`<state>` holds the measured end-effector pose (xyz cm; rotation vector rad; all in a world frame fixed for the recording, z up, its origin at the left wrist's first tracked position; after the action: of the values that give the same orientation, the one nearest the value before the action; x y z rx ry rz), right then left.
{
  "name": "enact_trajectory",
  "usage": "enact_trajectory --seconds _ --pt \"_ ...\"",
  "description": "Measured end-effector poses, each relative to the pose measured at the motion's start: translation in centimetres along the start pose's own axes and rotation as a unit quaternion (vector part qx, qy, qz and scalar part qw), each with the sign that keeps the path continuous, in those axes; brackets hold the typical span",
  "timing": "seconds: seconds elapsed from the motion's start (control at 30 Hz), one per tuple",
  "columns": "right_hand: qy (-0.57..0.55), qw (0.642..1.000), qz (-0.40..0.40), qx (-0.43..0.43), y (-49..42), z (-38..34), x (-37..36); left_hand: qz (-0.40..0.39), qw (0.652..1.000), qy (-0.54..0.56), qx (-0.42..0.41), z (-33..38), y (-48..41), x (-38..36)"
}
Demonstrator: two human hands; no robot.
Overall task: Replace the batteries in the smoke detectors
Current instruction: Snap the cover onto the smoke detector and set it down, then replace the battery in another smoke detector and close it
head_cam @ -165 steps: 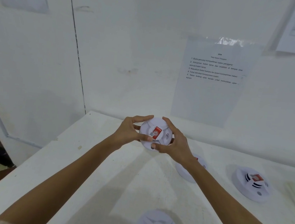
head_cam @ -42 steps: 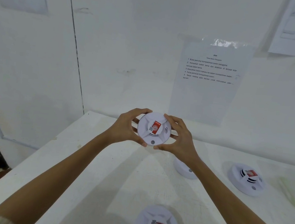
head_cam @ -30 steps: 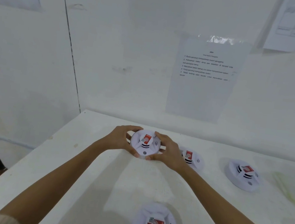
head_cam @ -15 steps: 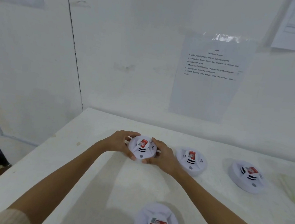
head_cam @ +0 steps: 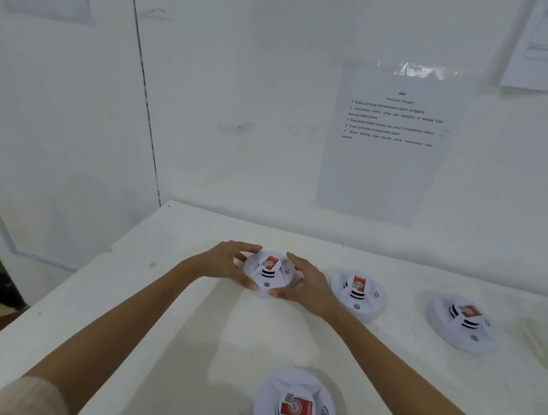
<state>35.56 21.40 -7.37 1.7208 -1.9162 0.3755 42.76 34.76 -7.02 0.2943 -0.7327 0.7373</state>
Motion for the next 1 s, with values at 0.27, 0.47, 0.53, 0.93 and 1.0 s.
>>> enact_trajectory --seconds 0.27,0.47,0.53,0.93,1.0 --pt "-0.016 0.997 0.043 0.067 3.3 -1.9 3.7 0.046 0.998 -0.008 -0.036 5.6 2.9 1.9" --pt "-0.066 0.992 0.017 0.103 7.5 -3.6 4.3 0.05 0.998 0.005 -0.049 9.8 7.6 -0.6" --pt "-0.069 0.992 -0.012 0.108 9.3 -3.3 3.3 0.049 0.998 0.013 -0.046 10.4 9.5 -2.2" --pt "-0.057 0.989 -0.123 0.064 19.4 5.4 0.8 0.087 0.986 0.141 0.036 9.7 18.3 -12.4" --pt "-0.05 0.989 -0.117 0.08 20.1 5.4 1.1 0.123 0.98 0.149 0.047 9.0 19.1 -12.6"
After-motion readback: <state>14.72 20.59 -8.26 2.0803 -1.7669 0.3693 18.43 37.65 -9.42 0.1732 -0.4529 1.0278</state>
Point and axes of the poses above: each hand's wrist, its own y-axis away from the middle knuckle, its own x-axis out of the back of the hand, z = x × y, the point moved 10 cm from there along -y, towards the middle knuckle, and after that the axes turned 10 degrees about -x, right-handed, at the moved point
